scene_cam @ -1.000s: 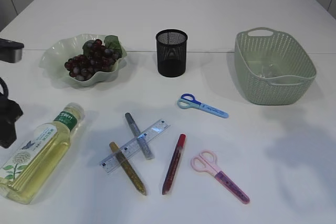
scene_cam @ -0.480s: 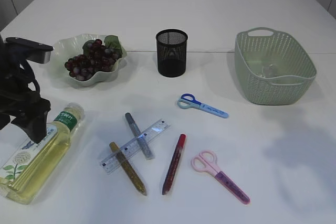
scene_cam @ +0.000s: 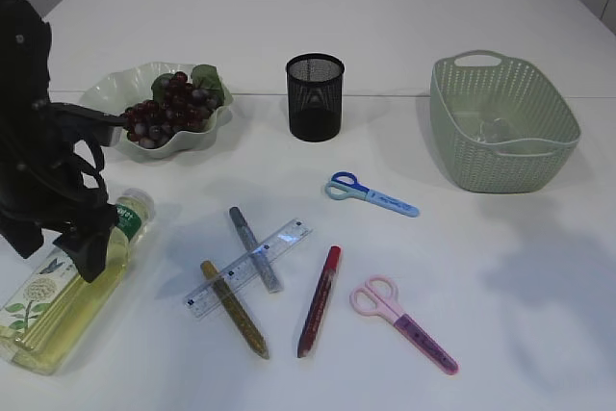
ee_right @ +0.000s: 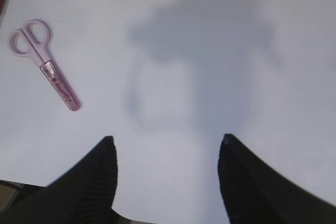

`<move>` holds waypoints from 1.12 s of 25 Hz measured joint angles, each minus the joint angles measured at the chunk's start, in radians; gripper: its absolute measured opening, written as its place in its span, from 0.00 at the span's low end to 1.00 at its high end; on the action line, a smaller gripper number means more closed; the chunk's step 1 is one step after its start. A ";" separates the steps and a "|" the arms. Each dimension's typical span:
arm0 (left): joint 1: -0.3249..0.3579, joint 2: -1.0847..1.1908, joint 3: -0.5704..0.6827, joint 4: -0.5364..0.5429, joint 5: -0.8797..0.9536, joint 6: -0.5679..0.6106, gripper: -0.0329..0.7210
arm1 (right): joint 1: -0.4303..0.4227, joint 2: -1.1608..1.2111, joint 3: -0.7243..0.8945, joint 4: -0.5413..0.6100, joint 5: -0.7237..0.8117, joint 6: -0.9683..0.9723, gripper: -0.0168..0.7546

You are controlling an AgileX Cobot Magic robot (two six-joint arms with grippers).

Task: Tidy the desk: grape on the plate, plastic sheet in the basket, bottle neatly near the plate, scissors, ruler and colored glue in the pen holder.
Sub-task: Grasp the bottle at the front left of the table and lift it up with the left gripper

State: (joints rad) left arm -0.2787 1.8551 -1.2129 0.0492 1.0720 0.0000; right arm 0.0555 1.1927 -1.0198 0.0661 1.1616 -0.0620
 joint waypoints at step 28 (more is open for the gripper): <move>0.000 0.198 -0.005 0.011 -0.039 0.000 0.70 | 0.000 0.000 0.000 0.002 -0.013 0.000 0.64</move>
State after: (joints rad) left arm -0.2787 2.0535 -1.2174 0.0606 1.0333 0.0000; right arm 0.0555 1.1927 -1.0198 0.0681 1.1482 -0.0620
